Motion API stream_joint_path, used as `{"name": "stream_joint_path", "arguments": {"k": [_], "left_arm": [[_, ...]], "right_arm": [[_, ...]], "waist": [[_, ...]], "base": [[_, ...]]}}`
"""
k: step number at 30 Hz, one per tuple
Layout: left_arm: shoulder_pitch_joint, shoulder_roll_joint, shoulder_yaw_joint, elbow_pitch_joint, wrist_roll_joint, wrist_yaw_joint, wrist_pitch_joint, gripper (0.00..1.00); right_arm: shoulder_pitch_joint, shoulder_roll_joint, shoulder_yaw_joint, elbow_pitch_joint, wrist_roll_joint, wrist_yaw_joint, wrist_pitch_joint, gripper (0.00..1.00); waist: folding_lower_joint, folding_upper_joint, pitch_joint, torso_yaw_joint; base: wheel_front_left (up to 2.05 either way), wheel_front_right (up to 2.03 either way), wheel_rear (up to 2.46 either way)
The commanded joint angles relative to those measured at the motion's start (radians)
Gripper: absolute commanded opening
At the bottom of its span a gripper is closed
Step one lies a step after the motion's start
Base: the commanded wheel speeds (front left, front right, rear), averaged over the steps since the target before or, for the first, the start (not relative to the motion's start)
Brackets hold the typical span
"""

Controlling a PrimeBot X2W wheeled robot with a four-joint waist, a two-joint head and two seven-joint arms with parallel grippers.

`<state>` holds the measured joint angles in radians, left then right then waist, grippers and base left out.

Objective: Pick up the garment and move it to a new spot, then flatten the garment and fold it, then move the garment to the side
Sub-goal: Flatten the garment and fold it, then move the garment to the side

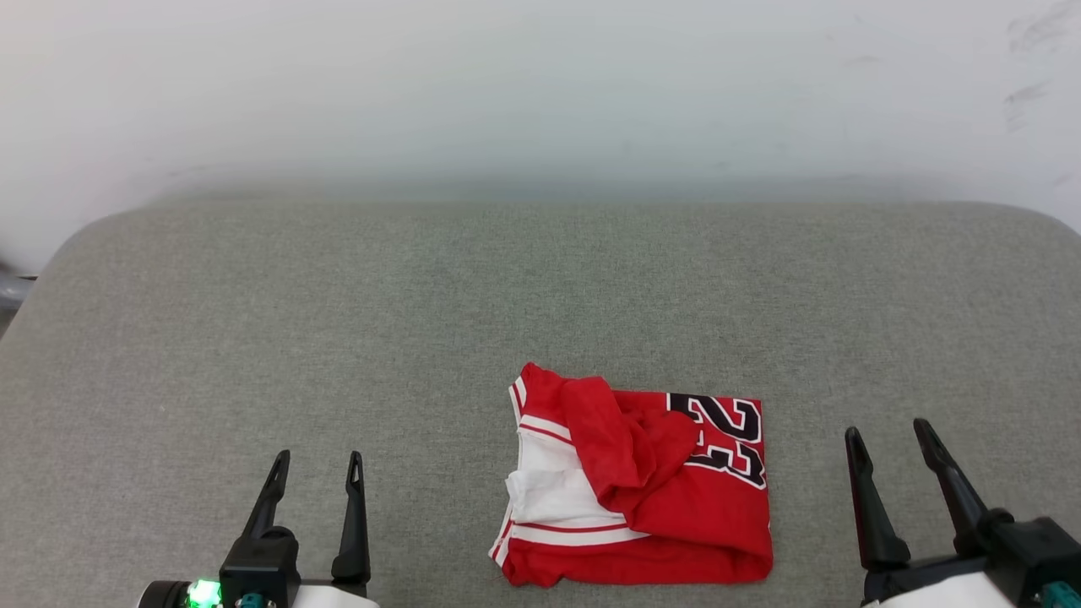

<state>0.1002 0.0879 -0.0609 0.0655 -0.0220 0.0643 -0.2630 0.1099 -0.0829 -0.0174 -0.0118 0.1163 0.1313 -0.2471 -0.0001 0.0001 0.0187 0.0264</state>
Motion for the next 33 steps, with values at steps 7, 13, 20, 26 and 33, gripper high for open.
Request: {"name": "stream_joint_path", "arguments": {"k": [7, 13, 20, 26, 33], "left_arm": [[0.021, 0.012, 0.000, -0.010, 0.005, -0.004, -0.002, 1.00], [0.026, 0.014, -0.001, -0.008, 0.006, -0.003, -0.002, 1.00], [0.026, 0.014, -0.006, -0.001, 0.009, -0.004, -0.002, 1.00], [0.025, 0.012, -0.011, 0.000, 0.011, 0.000, -0.002, 1.00], [0.001, 0.011, -0.016, -0.005, 0.009, 0.000, -0.002, 1.00]], "right_arm": [[0.063, 0.022, -0.024, -0.015, 0.005, -0.001, -0.003, 1.00], [0.074, 0.028, -0.019, -0.015, -0.001, -0.001, 0.005, 1.00], [0.060, 0.031, -0.017, -0.008, -0.011, -0.001, 0.010, 1.00], [-0.012, 0.002, -0.015, -0.029, 0.024, -0.001, 0.040, 1.00], [-0.205, -0.132, 0.055, -0.040, 0.069, -0.001, 0.200, 1.00]], "waist": [[0.0001, -0.0001, -0.018, 0.004], [0.0001, -0.0001, -0.023, 0.004], [0.0001, -0.0001, -0.026, 0.009], [0.0001, -0.0001, -0.021, 0.013], [0.0001, -0.0001, 0.008, 0.020]], "base": [[0.00, 0.00, 0.00], [0.00, 0.00, 0.00], [0.00, 0.00, 0.00], [0.00, 0.00, 0.00], [0.00, 0.00, 0.00]]}}
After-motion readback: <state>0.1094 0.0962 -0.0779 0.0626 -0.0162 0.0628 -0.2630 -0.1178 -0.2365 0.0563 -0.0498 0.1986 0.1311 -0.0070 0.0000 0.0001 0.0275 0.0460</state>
